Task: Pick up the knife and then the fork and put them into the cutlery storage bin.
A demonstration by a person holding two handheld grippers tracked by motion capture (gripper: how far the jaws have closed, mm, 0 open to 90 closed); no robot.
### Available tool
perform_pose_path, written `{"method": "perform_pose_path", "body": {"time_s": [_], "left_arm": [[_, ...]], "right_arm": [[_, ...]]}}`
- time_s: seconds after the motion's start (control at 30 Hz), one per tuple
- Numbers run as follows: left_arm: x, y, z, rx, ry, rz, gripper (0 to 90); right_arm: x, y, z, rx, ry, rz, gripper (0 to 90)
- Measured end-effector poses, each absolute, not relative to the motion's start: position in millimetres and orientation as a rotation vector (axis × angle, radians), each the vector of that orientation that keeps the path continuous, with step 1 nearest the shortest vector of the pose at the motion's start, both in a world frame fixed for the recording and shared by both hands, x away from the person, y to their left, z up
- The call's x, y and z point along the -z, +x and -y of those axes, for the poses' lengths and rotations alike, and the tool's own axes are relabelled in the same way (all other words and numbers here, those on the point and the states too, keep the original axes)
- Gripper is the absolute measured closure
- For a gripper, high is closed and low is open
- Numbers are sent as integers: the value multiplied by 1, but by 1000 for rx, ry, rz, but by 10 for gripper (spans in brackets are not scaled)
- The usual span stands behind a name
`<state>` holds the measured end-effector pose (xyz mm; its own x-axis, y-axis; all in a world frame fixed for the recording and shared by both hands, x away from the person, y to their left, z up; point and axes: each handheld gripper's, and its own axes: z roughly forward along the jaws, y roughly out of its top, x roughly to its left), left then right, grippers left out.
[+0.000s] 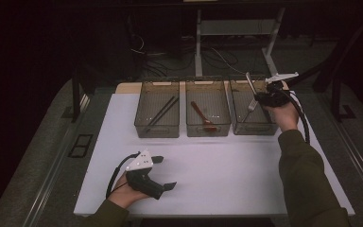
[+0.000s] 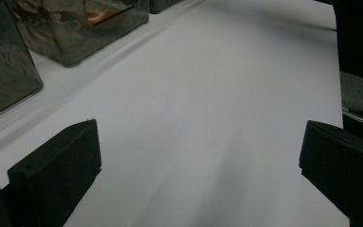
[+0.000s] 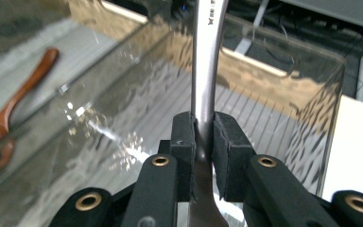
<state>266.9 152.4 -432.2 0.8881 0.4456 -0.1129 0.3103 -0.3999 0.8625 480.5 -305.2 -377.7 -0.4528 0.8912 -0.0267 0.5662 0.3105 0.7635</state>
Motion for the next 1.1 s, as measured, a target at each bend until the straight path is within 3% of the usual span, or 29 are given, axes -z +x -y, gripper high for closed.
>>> {"method": "perform_pose_path", "body": {"time_s": [0.13,0.2,0.4,0.53,0.9,1.1], "left_arm": [[432,267,-152,-164,2017,-549,0],[432,267,-152,-164,2018,-549,0],[432,267,-152,-163,2014,-551,0],[432,267,-152,-163,2013,-552,0],[432,267,-153,-167,2020,-553,0],[432,267,-153,-168,2022,-554,0]], "right_arm": [[384,483,303,-913,1298,-2173,792],[386,483,303,-935,1308,-2165,876],[380,482,304,-979,1315,-2140,848],[379,480,305,-1014,1332,-2146,774],[371,462,310,-1182,1327,-2144,459],[372,445,312,-1184,1300,-2147,395]]}}
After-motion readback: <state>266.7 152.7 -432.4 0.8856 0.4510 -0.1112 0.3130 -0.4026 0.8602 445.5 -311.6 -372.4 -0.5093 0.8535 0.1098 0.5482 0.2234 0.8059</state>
